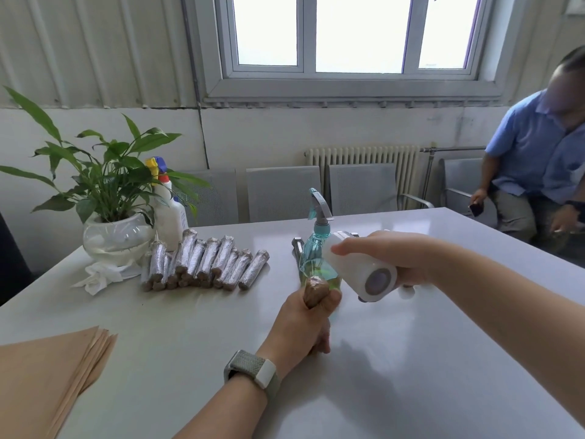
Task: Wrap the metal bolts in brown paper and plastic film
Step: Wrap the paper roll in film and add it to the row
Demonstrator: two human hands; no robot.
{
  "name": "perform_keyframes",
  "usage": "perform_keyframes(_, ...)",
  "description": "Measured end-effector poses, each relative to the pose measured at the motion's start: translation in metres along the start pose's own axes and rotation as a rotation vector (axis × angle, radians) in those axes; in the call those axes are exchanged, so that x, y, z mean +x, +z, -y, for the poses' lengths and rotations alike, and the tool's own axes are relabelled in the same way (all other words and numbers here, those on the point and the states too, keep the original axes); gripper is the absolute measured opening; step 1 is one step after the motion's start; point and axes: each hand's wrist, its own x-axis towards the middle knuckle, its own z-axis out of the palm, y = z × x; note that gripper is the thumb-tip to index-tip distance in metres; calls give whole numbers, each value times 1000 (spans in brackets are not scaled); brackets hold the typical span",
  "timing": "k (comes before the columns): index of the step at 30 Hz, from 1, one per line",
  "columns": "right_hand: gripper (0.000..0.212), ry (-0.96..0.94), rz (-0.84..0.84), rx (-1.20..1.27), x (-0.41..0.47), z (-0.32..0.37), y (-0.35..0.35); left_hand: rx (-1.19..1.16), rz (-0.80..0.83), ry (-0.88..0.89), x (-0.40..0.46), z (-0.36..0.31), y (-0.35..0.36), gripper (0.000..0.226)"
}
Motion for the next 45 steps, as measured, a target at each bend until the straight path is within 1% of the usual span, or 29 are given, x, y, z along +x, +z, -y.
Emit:
perform_keyframes(2, 47, 1, 3, 24, 1, -1, 0, 14, -3, 7, 0, 0, 1, 37)
perform_keyframes(4, 48, -1, 2, 37, 3, -3, -1, -39, 7, -8, 0, -1, 1, 39)
perform_keyframes(5, 49, -2, -1, 42, 4, -5, -1, -48, 29, -8, -1, -2, -3, 40)
perform_keyframes(7, 53, 4, -1, 55, 6, -8, -1, -39, 80, -23, -10, -9, -14, 33)
perform_keyframes(9, 55, 12, 24, 69, 9, -9, 1, -83, 129, -73, -19, -17, -30, 35)
perform_keyframes(10, 56, 11, 42, 69, 11, -10, 3, -111, 121, -138, -24, -26, -37, 36)
perform_keyframes(11, 56, 9, 60, 67, 12, -9, 6, -116, 114, -145, -21, -25, -39, 28)
perform_keyframes(12, 56, 4, 81, 63, 14, -8, 10, -116, 137, -83, -26, -25, -43, 10)
perform_keyframes(13, 55, -5, 107, 59, 15, -6, 14, -54, 190, 14, -30, -16, -51, 22)
perform_keyframes(14, 53, -19, 137, 53, 16, -4, 18, 16, 174, 44, -38, -16, -56, 40)
perform_keyframes(15, 51, -32, 167, 47, 18, -1, 22, -7, 207, 34, -42, -12, -64, 36)
perform_keyframes(16, 50, -42, 197, 37, 18, 2, 25, -49, 207, -25, -48, -14, -64, 23)
perform_keyframes(17, 52, -52, 222, 21, 19, 5, 27, -79, 275, -78, -55, -14, -68, 23)
perform_keyframes(18, 56, -65, 236, -2, 19, 7, 29, -84, 282, -154, -58, -19, -69, 32)
perform_keyframes(19, 59, -74, 238, -28, 20, 9, 30, -109, 281, -155, -60, -18, -73, 39)
perform_keyframes(21, 58, -85, 227, -61, 22, 11, 30, -139, 278, -117, -58, -15, -76, 46)
perform_keyframes(23, 60, -95, 201, -69, 22, 13, 29, -138, 284, -131, -56, -18, -75, 49)
perform_keyframes(26, 63, -97, 171, -88, 24, 16, 29, -64, 231, -121, -54, -14, -72, 49)
perform_keyframes(28, 59, -98, 156, -110, 24, 18, 29, -18, 202, -84, -54, -15, -70, 46)
perform_keyframes(32, 49, -96, 150, -131, 24, 20, 30, -59, 149, -85, -51, -13, -71, 53)
perform_keyframes(36, 53, -100, 170, -152, 25, 21, 32, -115, 162, -89, -49, -6, -69, 47)
perform_keyframes(40, 59, -145, 188, -180, 22, 29, 33, -32, 234, -27, -48, -4, -71, 17)
perform_keyframes(43, 64, -181, 161, -197, 18, 36, 34, 56, 202, 6, -47, -3, -73, 22)
perform_keyframes(45, 67, -202, 136, -217, 14, 39, 39, 50, 153, 8, -45, -2, -72, 22)
